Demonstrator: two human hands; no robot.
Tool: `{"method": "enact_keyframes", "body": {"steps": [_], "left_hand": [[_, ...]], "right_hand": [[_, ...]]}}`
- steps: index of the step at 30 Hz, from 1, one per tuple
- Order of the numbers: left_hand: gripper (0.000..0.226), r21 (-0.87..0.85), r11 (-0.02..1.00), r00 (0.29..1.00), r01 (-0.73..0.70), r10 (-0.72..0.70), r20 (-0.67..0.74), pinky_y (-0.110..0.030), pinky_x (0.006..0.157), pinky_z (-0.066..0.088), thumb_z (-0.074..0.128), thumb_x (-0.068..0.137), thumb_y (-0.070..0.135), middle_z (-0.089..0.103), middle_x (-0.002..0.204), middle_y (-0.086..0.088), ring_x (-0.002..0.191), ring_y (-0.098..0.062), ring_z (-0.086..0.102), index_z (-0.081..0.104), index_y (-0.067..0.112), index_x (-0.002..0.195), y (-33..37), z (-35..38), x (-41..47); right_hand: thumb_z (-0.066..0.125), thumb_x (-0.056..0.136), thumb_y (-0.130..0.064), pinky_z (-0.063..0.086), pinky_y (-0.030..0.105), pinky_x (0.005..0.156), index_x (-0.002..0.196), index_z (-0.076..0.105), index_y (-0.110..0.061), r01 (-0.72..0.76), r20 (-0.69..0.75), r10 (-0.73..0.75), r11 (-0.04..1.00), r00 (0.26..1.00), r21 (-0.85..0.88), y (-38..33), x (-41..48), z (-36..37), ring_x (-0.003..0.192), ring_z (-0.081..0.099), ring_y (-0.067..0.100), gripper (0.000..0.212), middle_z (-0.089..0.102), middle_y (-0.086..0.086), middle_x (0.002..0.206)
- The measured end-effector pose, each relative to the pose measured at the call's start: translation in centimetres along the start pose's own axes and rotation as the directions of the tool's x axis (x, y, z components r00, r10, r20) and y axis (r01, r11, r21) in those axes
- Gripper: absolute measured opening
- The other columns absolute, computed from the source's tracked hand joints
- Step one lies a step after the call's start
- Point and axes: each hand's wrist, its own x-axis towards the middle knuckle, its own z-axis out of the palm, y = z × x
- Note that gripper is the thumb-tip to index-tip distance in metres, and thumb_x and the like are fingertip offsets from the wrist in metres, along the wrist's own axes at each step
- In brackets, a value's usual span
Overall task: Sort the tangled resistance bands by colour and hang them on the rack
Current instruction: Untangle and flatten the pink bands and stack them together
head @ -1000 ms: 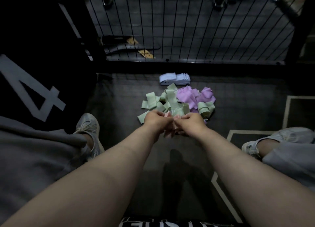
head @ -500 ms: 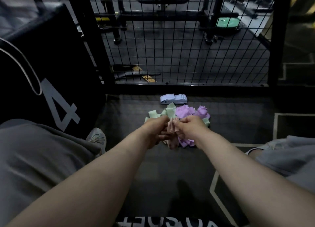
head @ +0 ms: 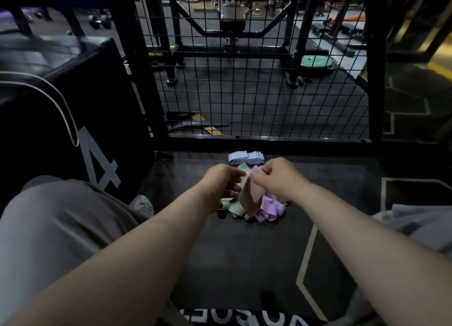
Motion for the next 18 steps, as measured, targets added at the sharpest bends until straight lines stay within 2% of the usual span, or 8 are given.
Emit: {"method": "enact_keyframes", "body": {"steps": [2, 5, 7, 10, 13, 18], "left_hand": [[0.023, 0.034, 0.996, 0.996, -0.081, 0.083, -0.043, -0.034, 0.072, 0.039, 0.051, 0.075, 0.009, 0.058, 0.085, -0.005, 0.073, -0.018, 0.052, 0.063, 0.017, 0.094, -0.4, -0.3, -0.3], [0.037, 0.101, 0.983, 0.987, -0.151, 0.144, 0.077, -0.035, 0.076, 0.039, 0.054, 0.062, 0.011, 0.065, 0.094, -0.001, 0.085, -0.019, 0.056, 0.064, 0.023, 0.095, -1.3, -0.9, -1.1], [0.036, 0.050, 0.980, 0.968, -0.192, 0.181, 0.172, -0.033, 0.071, 0.042, 0.055, 0.068, 0.005, 0.067, 0.099, -0.002, 0.088, -0.020, 0.060, 0.063, 0.021, 0.099, -1.5, -1.3, -1.6], [0.032, -0.011, 0.972, 0.948, -0.236, 0.233, 0.217, -0.033, 0.069, 0.047, 0.059, 0.078, 0.000, 0.067, 0.106, -0.006, 0.091, -0.022, 0.061, 0.063, 0.020, 0.102, -1.5, -1.7, -2.0], [0.039, 0.004, 0.963, 0.929, -0.269, 0.259, 0.264, -0.036, 0.074, 0.049, 0.065, 0.073, 0.006, 0.068, 0.117, -0.010, 0.095, -0.020, 0.063, 0.064, 0.022, 0.109, -1.0, -1.7, -2.6], [0.045, -0.022, 0.932, 0.910, -0.361, 0.358, 0.208, -0.043, 0.079, 0.048, 0.080, 0.071, 0.018, 0.065, 0.125, -0.011, 0.099, -0.024, 0.064, 0.060, 0.017, 0.111, -0.5, -1.8, -3.7]], "right_hand": [[0.061, 0.089, -0.040, 0.030, 0.026, 0.052, 0.065, 0.056, 0.001, 0.060, 0.010, -0.060, 0.998, 0.998, 0.000, -0.9, -0.3, -1.6, 0.054, 0.040, 0.014, 0.047, 0.042, 0.002, 0.057], [0.059, 0.092, -0.029, 0.034, 0.027, 0.054, 0.068, 0.058, -0.004, 0.139, 0.032, -0.139, 0.990, 0.990, 0.020, -2.7, -0.7, -4.2, 0.056, 0.043, 0.016, 0.035, 0.046, 0.002, 0.060], [0.057, 0.093, -0.029, 0.039, 0.028, 0.054, 0.073, 0.059, -0.006, 0.162, 0.046, -0.164, 0.985, 0.985, 0.055, -3.6, -0.9, -5.6, 0.056, 0.047, 0.015, 0.030, 0.051, 0.001, 0.062], [0.053, 0.097, -0.036, 0.039, 0.023, 0.052, 0.090, 0.062, -0.003, 0.183, 0.087, -0.186, 0.982, 0.979, 0.043, -4.8, -1.7, -7.1, 0.057, 0.048, 0.013, 0.034, 0.053, 0.001, 0.069], [0.051, 0.098, -0.039, 0.042, 0.033, 0.061, 0.103, 0.065, -0.006, 0.231, 0.117, -0.237, 0.971, 0.965, 0.059, -5.8, -2.5, -8.2, 0.067, 0.051, 0.018, 0.036, 0.058, 0.011, 0.079], [0.050, 0.100, -0.038, 0.047, 0.037, 0.071, 0.102, 0.065, -0.012, 0.277, 0.058, -0.283, 0.956, 0.957, 0.098, -7.4, -3.5, -9.7, 0.078, 0.054, 0.022, 0.031, 0.061, 0.009, 0.087]]}}
